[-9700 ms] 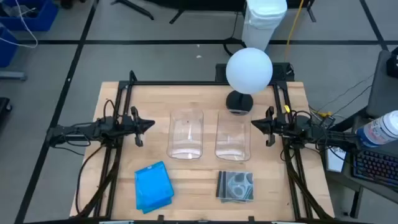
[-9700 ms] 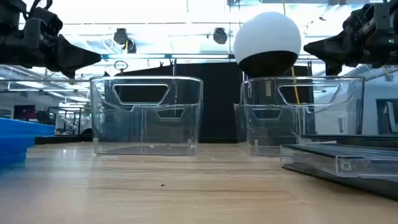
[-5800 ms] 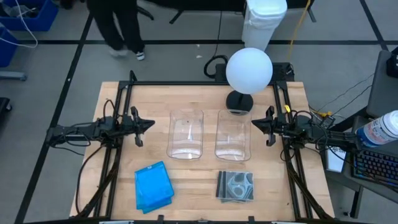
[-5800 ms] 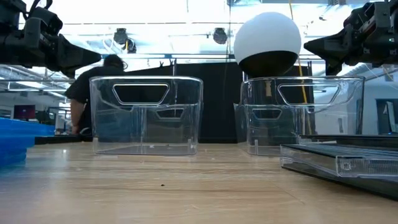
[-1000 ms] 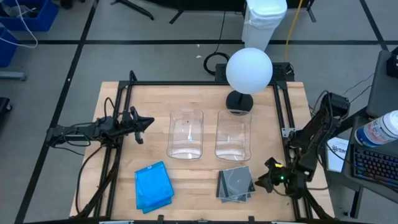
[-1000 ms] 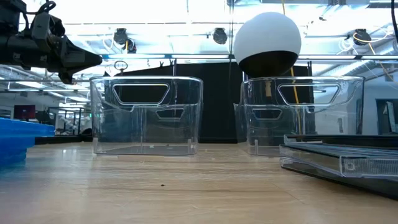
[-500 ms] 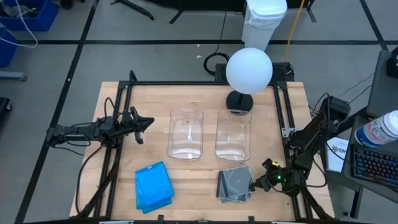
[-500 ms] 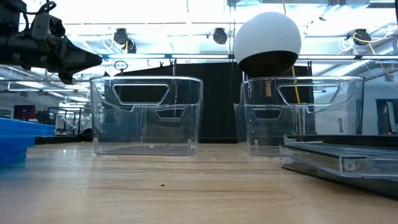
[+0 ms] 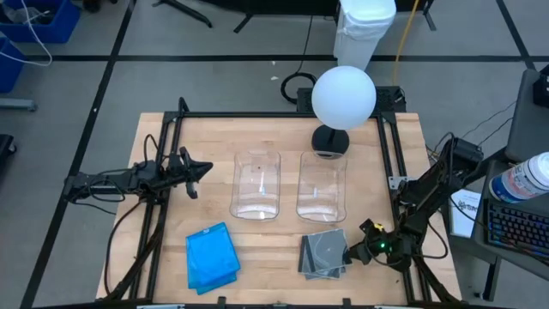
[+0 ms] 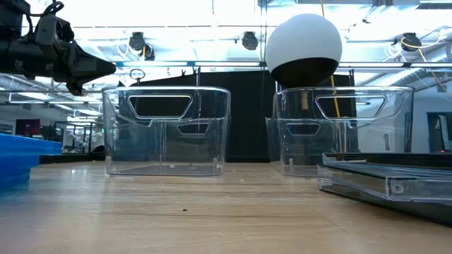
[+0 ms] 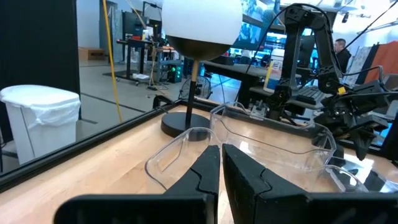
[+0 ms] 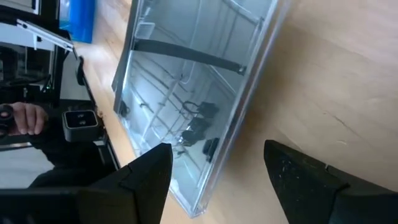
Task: Pick & place jewel cases by type
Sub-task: Put the black cd case into the right transparent bin
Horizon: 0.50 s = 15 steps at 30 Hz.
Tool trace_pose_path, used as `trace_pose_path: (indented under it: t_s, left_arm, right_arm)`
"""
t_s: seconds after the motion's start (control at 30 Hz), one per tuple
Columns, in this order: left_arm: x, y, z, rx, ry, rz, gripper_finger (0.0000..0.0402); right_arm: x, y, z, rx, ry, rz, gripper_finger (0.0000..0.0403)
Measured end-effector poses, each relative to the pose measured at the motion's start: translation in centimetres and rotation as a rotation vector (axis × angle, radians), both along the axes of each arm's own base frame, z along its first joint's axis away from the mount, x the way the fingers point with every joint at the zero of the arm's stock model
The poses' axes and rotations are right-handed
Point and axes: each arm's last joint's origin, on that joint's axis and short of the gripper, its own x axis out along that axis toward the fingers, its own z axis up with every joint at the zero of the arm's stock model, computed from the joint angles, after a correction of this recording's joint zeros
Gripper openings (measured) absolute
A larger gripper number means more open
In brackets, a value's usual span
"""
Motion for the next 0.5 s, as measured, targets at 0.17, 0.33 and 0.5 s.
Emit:
trace_pose_path:
  t_s: [0.17,0.33,0.5]
  left_arm:
    - [0.0,0.0,0.0,0.0,0.0,0.0,0.0026]
    - [0.0,0.0,0.0,0.0,0.0,0.0,0.0026]
    - [0.0,0.0,0.0,0.0,0.0,0.0,0.0026]
  right_arm:
    - [0.38,-0.04,-0.09,-0.011,-0.005,0.001,0.0242]
    - [0.59,-0.13,-0.08,-0.023,-0.01,0.006,0.0242]
    - [0.59,-0.15,-0.09,-0.027,-0.012,0.004,0.0231]
